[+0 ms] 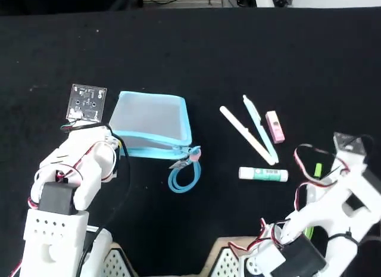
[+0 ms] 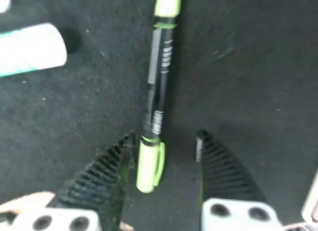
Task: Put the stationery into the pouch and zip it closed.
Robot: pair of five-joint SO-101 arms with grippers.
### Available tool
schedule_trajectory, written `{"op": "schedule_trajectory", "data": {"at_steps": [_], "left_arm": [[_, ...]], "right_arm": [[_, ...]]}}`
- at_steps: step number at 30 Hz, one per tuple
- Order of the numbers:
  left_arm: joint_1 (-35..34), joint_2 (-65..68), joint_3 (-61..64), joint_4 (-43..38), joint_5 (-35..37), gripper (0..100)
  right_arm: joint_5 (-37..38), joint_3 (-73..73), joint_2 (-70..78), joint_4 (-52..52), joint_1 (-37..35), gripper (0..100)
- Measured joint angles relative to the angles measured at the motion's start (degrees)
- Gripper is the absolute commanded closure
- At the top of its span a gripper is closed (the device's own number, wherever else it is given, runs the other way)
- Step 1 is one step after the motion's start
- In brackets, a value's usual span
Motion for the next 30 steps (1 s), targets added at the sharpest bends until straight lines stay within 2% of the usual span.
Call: {"op": "schedule_trajectory", "data": {"at_steps": [4, 11, 14, 22, 30], "left_arm": [[0.0, 0.0, 0.0, 0.0, 0.0, 97], [0.0, 0.0, 0.0, 0.0, 0.0, 97], [0.0, 0.0, 0.0, 0.0, 0.0, 97], [0.0, 0.0, 0.0, 0.0, 0.0, 97], [0.0, 0.0, 0.0, 0.0, 0.0, 97]], "right_arm": [[-3.87, -10.37, 0.53, 7.47, -6.07, 80.8], [-12.92, -24.18, 13.01, 8.44, -15.56, 82.9], [-14.33, -30.07, 21.71, 8.62, -15.91, 86.1], [-14.59, -46.24, 42.99, 10.55, -13.54, 85.8], [-14.59, -57.76, 54.42, 17.85, -11.69, 85.8]]}}
